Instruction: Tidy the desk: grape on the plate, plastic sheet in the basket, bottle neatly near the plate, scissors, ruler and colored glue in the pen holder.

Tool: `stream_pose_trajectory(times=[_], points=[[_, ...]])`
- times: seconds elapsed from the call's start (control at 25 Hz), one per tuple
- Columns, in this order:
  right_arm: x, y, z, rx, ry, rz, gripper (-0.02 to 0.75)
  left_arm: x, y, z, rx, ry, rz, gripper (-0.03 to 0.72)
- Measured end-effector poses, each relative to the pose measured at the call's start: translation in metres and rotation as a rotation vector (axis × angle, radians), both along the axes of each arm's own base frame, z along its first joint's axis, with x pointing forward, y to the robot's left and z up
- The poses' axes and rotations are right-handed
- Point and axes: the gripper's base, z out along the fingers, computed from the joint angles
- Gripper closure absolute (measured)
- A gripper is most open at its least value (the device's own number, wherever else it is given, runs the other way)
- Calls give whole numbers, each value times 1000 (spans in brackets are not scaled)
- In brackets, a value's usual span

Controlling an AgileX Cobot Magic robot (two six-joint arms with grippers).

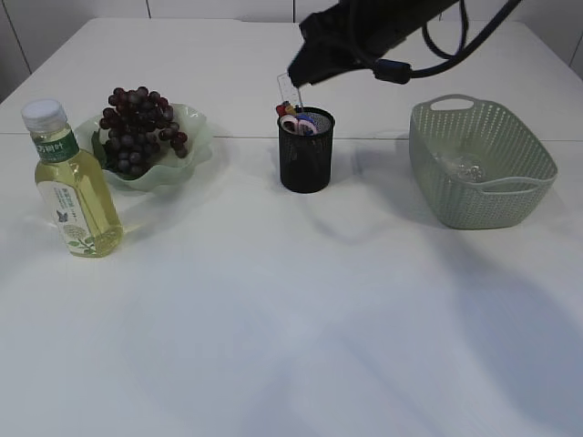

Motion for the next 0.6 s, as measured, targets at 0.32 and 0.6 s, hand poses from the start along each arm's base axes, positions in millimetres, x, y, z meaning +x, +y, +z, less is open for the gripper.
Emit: stream_pose_trajectory(times=[0.32, 0.6], points=[[-42, -49, 39, -357, 230, -348, 490, -21, -8, 15, -190, 68, -91, 452], [-74, -73, 94, -338, 134, -569, 454, -44, -18, 32, -356, 132, -231, 452]])
